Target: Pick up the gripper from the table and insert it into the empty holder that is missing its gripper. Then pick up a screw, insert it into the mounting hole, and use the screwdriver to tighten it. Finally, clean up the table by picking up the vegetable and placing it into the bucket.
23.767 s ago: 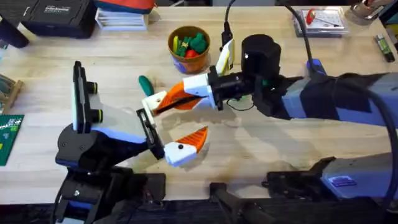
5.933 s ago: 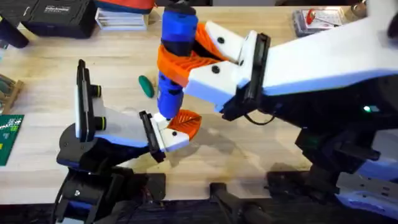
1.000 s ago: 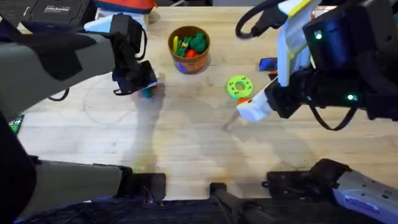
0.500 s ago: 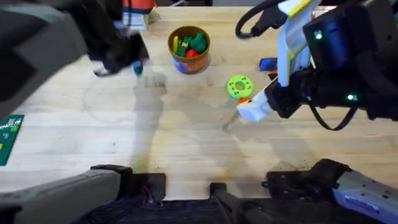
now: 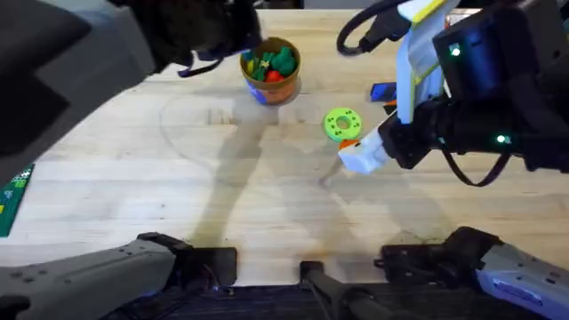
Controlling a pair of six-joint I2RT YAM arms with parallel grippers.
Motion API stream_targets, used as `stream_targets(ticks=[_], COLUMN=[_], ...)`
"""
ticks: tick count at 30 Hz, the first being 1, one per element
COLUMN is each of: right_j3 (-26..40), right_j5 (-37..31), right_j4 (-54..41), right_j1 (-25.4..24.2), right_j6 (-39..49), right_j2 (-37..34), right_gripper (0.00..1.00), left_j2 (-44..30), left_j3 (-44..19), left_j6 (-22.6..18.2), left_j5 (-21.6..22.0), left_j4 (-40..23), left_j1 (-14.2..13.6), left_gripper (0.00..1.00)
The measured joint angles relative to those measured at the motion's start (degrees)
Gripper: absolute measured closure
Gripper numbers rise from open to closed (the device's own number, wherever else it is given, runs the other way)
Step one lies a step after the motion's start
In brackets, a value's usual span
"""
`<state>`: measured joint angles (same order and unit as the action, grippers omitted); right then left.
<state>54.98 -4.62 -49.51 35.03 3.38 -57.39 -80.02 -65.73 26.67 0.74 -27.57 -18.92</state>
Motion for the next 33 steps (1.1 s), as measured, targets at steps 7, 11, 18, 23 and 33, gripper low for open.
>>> stream_targets(ticks=[7, 11, 18, 23, 33], right_j3=[0.00, 0.00, 0.05, 2.75, 9.05], right_j5=[-0.02, 0.00, 0.00, 0.00, 0.00], right_j4=[-0.01, -0.01, -0.24, -5.26, -10.83], right_j1=[0.00, 0.00, 0.00, 0.00, 0.00], right_j6=[0.00, 0.00, -0.80, -5.90, -10.89], right_j2=[0.00, 0.00, -0.02, 0.93, 11.41], right_gripper=[0.009, 0.009, 0.007, 0.008, 0.010], left_j2=[-3.73, -5.13, -4.17, 2.25, 20.65], left_j3=[0.00, 0.00, 0.00, -0.16, -1.62], left_j6=[0.44, 0.77, -1.55, -7.43, -18.98], left_j5=[-0.61, -0.73, -0.36, 1.06, 2.05], left_j4=[1.90, 2.16, 3.03, -2.00, -23.25], left_j1=[-2.77, -2.86, -2.86, -2.86, -2.86], left_gripper=[0.696, 0.059, 0.001, 0.002, 0.002])
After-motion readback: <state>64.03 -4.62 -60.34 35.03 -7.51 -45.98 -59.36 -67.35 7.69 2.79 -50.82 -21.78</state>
